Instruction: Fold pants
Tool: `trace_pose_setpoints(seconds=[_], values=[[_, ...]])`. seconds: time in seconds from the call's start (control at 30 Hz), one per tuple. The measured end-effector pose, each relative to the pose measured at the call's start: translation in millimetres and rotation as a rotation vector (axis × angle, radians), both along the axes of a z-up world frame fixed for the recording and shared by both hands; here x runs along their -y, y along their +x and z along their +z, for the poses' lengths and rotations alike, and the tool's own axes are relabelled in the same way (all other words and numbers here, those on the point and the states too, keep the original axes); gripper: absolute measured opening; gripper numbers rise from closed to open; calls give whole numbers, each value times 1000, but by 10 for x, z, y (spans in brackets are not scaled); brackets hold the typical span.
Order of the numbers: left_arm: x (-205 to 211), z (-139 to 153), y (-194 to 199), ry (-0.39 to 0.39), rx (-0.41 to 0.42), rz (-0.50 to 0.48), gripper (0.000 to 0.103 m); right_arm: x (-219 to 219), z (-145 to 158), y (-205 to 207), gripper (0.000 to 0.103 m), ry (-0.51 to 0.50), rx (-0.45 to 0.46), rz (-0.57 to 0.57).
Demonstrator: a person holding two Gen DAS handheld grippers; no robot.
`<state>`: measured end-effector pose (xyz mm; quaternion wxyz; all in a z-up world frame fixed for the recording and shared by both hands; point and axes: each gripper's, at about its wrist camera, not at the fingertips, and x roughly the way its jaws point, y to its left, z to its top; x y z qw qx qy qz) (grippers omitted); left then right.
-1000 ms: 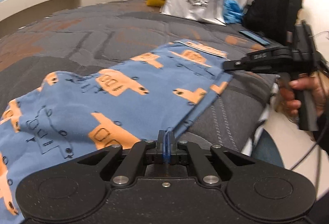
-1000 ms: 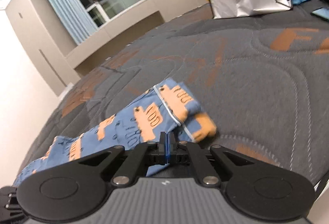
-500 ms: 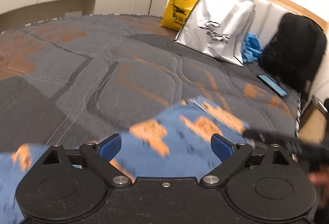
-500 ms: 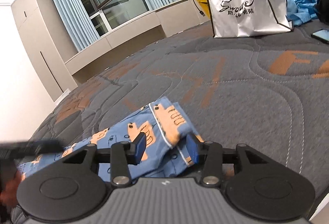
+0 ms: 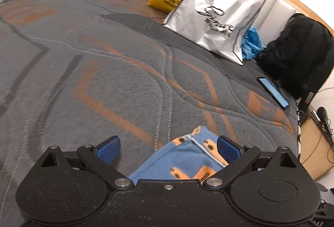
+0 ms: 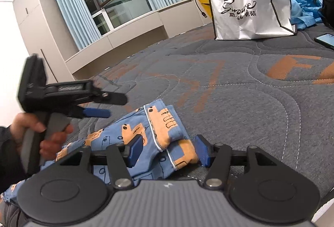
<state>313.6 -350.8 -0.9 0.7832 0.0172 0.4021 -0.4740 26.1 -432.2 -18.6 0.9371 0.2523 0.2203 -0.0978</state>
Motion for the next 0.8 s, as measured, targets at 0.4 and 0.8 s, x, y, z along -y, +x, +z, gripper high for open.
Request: trace_pose_setpoints(seconds=[0.4,0.8], values=[[327,-173,82,-1,-72,-142,61,-37,-23,-79,51,-18,32,48],[335,31,-75,-17,-14,-163,13,14,-54,-6,14,56,74,2]])
